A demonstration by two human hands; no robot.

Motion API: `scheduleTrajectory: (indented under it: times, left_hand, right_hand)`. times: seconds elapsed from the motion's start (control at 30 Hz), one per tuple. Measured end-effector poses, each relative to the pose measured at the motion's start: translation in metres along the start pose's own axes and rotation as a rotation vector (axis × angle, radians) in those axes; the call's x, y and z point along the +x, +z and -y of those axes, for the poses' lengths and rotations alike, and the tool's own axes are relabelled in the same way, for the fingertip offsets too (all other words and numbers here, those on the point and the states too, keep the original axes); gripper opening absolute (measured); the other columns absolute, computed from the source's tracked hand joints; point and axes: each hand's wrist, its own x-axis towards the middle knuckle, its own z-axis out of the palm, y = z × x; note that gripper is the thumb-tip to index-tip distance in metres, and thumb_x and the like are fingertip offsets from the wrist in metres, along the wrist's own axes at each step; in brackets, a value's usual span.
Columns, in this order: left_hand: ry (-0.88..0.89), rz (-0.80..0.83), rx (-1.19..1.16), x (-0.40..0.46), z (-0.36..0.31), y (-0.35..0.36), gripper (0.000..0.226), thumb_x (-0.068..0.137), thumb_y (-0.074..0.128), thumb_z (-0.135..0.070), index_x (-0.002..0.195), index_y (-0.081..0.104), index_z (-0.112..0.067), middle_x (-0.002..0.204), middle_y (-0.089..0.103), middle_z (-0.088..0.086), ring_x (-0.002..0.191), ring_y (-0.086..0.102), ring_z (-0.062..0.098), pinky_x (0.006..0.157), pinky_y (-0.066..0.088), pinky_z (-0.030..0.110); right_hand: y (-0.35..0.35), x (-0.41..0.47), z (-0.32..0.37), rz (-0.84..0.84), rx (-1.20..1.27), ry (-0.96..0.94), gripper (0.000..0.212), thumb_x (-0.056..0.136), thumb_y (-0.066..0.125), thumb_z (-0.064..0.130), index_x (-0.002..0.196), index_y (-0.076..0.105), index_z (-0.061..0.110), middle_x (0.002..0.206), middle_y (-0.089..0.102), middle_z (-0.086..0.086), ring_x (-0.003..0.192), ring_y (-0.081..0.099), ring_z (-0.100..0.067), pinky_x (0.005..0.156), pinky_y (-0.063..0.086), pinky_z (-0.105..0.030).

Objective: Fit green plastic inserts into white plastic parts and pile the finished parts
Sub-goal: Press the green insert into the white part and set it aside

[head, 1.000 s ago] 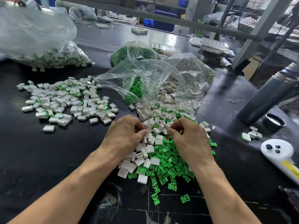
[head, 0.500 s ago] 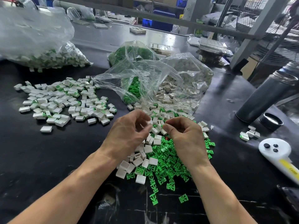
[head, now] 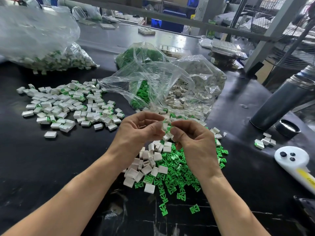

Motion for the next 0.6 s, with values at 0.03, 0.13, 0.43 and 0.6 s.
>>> scheduleTrajectory:
  times: [0.03,0.13,0.43,0.6]
  left_hand:
    - [-0.002,-0.002,-0.014,0.0002,0.0003,0.0006,0.023,0.083,0.078,-0.014,0.105,0.074,-0.008,0.095,0.074,0.023,0.089,0.074,0.033,0.089,0.062,0.047]
    - [0.028,0.013,0.027,-0.0003,0.0009,0.0029,0.018,0.086,0.077,-0.009,0.104,0.073,-0.009,0.097,0.076,0.016,0.09,0.074,0.029,0.088,0.062,0.042]
    - [0.131,0.021,0.301,-0.0039,-0.0004,0.008,0.031,0.09,0.075,-0.006,0.116,0.067,-0.022,0.102,0.072,0.002,0.094,0.07,0.021,0.084,0.06,0.031]
    - [0.145,0.03,0.362,-0.0043,0.0007,0.0092,0.048,0.087,0.078,-0.004,0.125,0.061,-0.027,0.099,0.068,-0.004,0.092,0.07,0.016,0.087,0.06,0.033]
  right_hand:
    - [0.0002,-0.0004,0.0002,-0.008,0.017,-0.005,0.013,0.09,0.077,0.007,0.097,0.077,0.017,0.083,0.076,0.0,0.07,0.066,-0.009,0.061,0.052,-0.019]
    - [0.0017,-0.0007,0.0004,-0.011,0.046,-0.015,0.013,0.09,0.076,0.004,0.096,0.076,0.016,0.08,0.075,-0.001,0.068,0.066,-0.012,0.058,0.052,-0.021]
    - [0.0042,-0.0023,-0.0002,-0.009,0.038,-0.023,0.011,0.091,0.077,0.008,0.095,0.077,0.019,0.082,0.075,-0.002,0.068,0.066,-0.014,0.057,0.053,-0.023]
    - [0.0036,-0.003,0.0018,-0.003,0.002,-0.02,0.01,0.092,0.077,0.009,0.095,0.076,0.019,0.076,0.073,0.002,0.06,0.063,-0.009,0.054,0.05,-0.019]
